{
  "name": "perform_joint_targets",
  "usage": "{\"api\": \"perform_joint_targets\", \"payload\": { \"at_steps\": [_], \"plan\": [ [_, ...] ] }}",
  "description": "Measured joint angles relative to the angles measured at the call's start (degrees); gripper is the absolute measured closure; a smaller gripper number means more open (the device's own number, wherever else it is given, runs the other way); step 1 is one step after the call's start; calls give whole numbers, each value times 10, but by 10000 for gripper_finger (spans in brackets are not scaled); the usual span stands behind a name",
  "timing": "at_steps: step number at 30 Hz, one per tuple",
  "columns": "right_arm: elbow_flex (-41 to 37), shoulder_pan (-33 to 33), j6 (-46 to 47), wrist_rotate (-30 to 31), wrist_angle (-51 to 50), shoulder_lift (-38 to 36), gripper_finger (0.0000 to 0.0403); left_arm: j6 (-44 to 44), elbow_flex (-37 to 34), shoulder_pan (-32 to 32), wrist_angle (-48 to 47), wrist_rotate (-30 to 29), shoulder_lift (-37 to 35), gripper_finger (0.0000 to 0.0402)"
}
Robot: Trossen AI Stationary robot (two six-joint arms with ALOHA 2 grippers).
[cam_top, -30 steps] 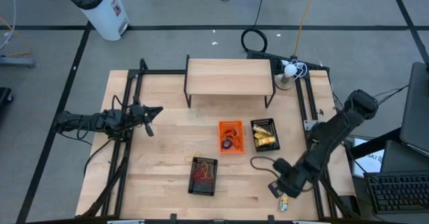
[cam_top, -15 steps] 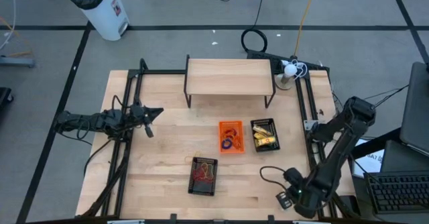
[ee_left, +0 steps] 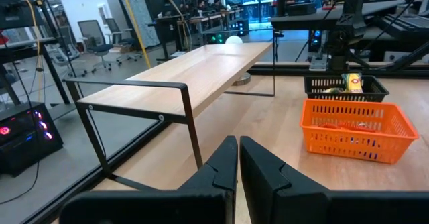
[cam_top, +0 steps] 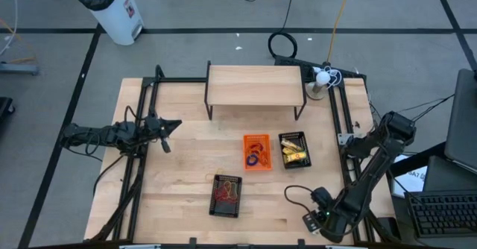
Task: Pick & Place Office Desk Supplies
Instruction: Put the yellow crayon box into the top black bin
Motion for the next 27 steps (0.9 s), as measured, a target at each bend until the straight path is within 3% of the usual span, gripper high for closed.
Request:
{"api": "perform_joint_targets", "payload": {
  "at_steps": [5, 9, 12, 20, 27],
  "plan": [
    [0, -20, 0, -21, 3, 26, 141, 0, 0, 0, 0, 0, 0, 380],
    [0, -27, 3, -73, 12, 58, 126, 1, 0, 0, 0, 0, 0, 380],
    [0, -26, 3, -75, 12, 72, 126, 4, 0, 0, 0, 0, 0, 380],
    [0, -30, -50, -88, 15, 108, 170, 4, 0, 0, 0, 0, 0, 380],
    [2, -64, -155, -92, 10, 120, 268, 4, 0, 0, 3, 0, 0, 380]
  ]
}}
